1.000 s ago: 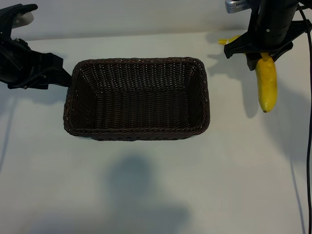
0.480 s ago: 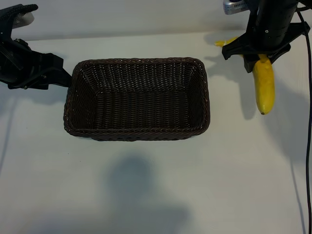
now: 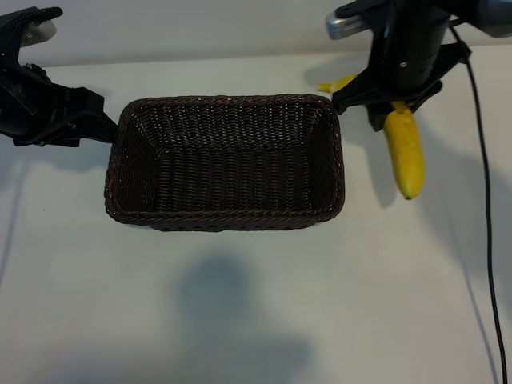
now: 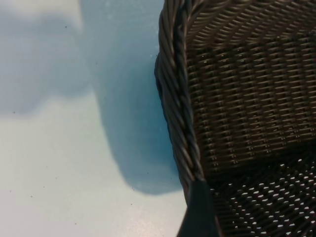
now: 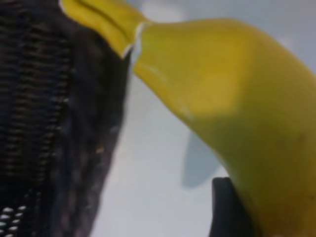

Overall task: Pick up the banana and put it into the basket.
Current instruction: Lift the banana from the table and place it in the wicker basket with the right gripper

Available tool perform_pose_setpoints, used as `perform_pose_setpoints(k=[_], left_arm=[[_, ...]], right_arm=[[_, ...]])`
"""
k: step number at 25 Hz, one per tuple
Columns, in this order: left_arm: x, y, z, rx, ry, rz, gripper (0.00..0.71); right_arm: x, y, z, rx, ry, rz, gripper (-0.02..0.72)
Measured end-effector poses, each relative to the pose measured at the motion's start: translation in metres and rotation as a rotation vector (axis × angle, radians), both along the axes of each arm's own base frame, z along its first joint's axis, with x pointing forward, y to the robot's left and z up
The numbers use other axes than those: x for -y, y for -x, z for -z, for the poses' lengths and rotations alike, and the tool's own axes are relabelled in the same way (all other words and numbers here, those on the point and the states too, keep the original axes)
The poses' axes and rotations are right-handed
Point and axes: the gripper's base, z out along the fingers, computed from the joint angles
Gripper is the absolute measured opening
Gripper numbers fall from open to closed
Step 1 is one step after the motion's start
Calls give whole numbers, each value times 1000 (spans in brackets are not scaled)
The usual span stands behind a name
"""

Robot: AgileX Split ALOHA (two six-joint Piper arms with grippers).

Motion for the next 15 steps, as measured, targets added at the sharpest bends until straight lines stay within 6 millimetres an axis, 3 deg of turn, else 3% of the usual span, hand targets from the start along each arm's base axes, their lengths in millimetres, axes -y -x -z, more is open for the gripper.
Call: perform_pose_setpoints(k=[4, 12, 15], left_arm=[[0, 0, 0, 0, 0, 0, 596], [0, 0, 0, -1, 0, 0, 596], [0, 1, 0, -6, 1, 3, 596]], right_arm=[[-22, 9, -3, 11, -5, -56, 419], [-85, 32, -42, 124, -80, -208, 419], [-100, 42, -46, 132, -96, -249, 419]])
